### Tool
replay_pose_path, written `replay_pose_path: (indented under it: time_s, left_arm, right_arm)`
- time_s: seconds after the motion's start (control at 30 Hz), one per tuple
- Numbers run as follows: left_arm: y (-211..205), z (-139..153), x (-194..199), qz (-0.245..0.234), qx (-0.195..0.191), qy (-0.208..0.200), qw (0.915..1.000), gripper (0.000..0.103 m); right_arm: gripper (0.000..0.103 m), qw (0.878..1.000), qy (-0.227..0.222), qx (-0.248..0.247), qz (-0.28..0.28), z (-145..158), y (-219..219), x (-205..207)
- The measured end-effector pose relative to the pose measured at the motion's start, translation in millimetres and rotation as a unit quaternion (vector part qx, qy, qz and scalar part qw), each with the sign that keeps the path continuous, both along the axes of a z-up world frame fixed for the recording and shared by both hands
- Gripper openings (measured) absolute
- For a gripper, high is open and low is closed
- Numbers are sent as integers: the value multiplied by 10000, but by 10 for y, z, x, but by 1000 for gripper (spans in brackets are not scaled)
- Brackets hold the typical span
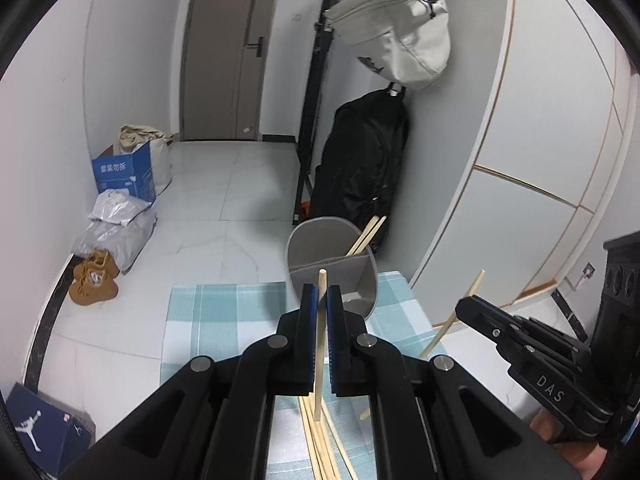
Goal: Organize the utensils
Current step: 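Lift both held chopsticks upright and carry them above the white holder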
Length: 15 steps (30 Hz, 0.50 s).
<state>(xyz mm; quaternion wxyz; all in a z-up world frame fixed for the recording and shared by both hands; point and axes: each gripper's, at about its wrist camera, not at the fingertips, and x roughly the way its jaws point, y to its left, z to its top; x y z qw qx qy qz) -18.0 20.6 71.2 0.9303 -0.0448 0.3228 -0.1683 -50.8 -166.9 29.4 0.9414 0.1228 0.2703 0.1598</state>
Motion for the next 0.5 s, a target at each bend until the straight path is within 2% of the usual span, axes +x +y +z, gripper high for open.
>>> replay_pose_path:
  time_s: [0.27, 0.5]
  left_arm:
    - [21, 227, 237, 25, -284, 0, 9996, 1]
    - [-35, 482, 424, -30, -177, -184, 9997, 1]
  right_arm:
    - [4, 9999, -31, 162, 46, 337, -83, 240]
    - [4, 9995, -205, 230, -13, 664, -155, 524]
